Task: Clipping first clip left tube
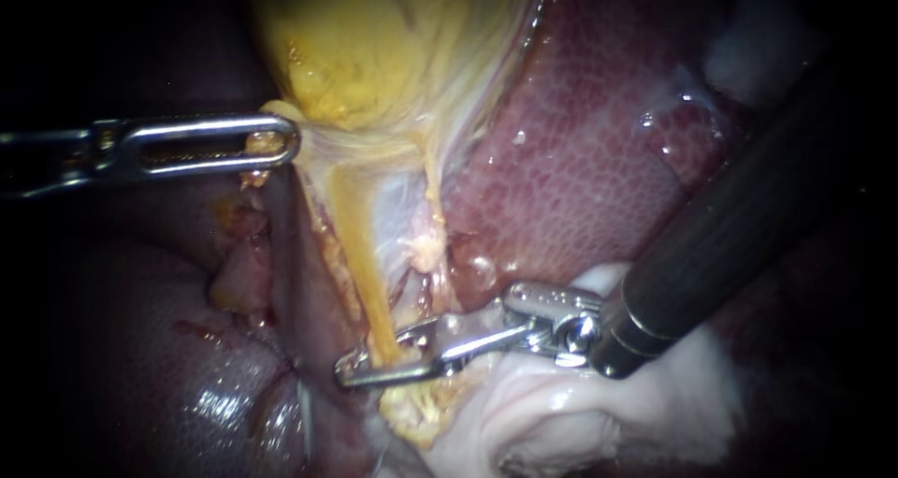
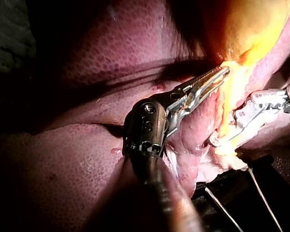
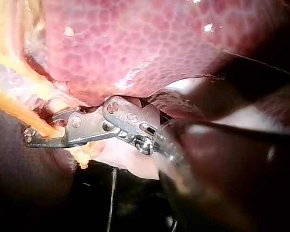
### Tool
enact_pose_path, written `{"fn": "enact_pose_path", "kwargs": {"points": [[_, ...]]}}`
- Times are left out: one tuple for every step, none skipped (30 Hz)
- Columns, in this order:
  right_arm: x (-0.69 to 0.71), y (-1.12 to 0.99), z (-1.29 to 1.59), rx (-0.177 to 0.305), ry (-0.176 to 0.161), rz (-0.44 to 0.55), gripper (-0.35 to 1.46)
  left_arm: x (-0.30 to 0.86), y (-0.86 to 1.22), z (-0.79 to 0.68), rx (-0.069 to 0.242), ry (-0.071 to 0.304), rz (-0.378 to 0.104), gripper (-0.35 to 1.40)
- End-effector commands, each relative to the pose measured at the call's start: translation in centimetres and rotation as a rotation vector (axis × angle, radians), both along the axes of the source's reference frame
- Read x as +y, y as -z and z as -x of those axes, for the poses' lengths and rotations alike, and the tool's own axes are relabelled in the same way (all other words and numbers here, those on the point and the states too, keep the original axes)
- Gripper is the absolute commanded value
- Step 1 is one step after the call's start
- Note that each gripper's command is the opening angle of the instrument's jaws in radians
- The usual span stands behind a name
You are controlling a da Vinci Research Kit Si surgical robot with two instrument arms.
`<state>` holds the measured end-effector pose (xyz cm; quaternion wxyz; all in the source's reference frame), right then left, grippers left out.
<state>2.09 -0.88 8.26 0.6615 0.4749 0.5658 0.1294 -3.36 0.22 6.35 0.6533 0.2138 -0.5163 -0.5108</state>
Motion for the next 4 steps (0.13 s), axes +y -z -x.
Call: {"fn": "enact_pose_path", "kwargs": {"points": [[0.00,0.00,0.00,0.001,0.000,0.000,-0.35,0.00,0.00,0.00,-0.001,0.000,0.000,-0.35],[0.01,0.00,0.00,0.001,0.000,0.000,-0.35,0.00,0.00,0.00,-0.001,0.000,0.000,-0.35],[0.01,0.00,0.01,-0.002,0.001,-0.005,-0.35,0.00,0.00,0.00,-0.001,-0.001,0.000,-0.35],[0.01,0.00,0.01,-0.001,0.001,-0.005,-0.35,0.00,0.00,-0.01,-0.001,-0.001,0.000,-0.35]]}}
